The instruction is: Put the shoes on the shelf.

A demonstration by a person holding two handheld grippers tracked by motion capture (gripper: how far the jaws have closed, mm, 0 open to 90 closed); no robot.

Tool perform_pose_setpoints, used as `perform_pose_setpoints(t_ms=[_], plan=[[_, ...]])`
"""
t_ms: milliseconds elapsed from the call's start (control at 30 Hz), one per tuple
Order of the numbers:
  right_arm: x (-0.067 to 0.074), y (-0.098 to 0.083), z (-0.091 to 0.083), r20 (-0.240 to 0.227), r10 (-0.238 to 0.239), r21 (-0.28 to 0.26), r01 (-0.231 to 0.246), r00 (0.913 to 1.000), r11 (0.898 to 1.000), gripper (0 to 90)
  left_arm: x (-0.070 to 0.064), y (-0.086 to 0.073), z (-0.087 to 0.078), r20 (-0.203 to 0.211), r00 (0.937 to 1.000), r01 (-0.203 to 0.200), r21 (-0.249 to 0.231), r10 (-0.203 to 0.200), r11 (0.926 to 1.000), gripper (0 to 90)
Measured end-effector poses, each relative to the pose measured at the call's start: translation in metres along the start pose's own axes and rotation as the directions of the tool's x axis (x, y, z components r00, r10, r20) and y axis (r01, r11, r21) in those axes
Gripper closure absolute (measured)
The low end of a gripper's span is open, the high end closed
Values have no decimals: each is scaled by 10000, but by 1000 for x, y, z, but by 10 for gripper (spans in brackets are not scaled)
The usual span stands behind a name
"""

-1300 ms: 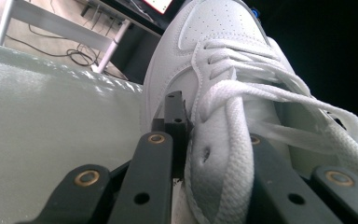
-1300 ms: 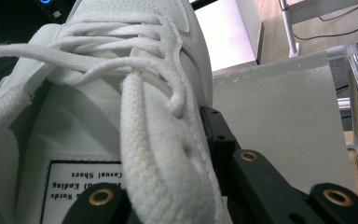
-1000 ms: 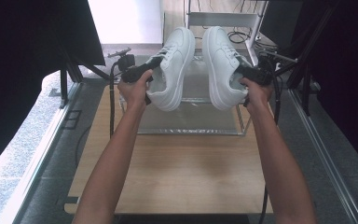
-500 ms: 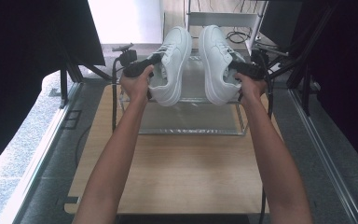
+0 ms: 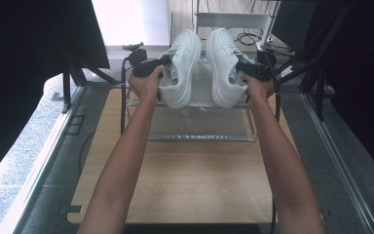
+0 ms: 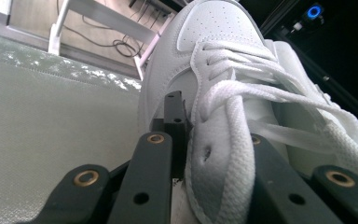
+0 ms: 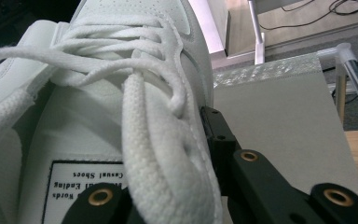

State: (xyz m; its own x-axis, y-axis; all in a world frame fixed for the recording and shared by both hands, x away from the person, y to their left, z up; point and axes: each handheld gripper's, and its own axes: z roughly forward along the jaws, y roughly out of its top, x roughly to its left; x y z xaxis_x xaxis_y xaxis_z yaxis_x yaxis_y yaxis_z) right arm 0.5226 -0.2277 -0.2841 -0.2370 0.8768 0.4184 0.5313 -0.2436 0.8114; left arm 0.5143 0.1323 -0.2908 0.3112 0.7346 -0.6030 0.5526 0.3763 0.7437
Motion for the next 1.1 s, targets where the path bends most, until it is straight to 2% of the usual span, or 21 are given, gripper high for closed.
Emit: perform_pose_setpoints(t_ms=[133,333,400,467,533,633,700,967,1033,1067,1100], plan=[[-2,2,3,152,113,-3,-113,9998,9999,861,-3,5,4,-381,9993,11,75,-8,10000,809],[-4,0,12,454,247,58,-250,9987,9997,860,-6,1,15,-611,9981,-67,504,98,9987,803],[-4,-2,16,473,345,30,-347,9983,9994,855,-6,1,19,-551,9984,173,596,-140,9981,795],[-2,-1,18,560,306,85,-311,9980,9995,854,-6,1,20,-685,9976,139,601,-97,9981,792],[0,1,20,674,198,193,-211,9975,9996,852,-6,1,22,-704,9973,273,581,-232,9979,790],[3,1,24,581,164,297,-181,9982,9994,842,-5,2,25,-722,9962,540,619,-495,9966,780],[6,2,26,752,118,332,-143,9971,9993,834,-4,2,28,-791,9950,673,716,-616,9952,768],[20,3,36,1341,-268,717,172,9906,9973,765,-13,0,43,-1161,9925,510,1044,-388,9932,700],[25,2,40,1390,-521,867,403,9889,9954,719,-14,-3,47,-1152,9929,429,1211,-289,9917,681],[27,1,41,1250,-519,893,408,9908,9952,696,-13,-3,48,-1043,9940,442,1142,-322,9925,664],[30,1,40,1357,-593,801,487,9890,9956,689,-13,-3,48,-1033,9941,444,1151,-325,9924,653]])
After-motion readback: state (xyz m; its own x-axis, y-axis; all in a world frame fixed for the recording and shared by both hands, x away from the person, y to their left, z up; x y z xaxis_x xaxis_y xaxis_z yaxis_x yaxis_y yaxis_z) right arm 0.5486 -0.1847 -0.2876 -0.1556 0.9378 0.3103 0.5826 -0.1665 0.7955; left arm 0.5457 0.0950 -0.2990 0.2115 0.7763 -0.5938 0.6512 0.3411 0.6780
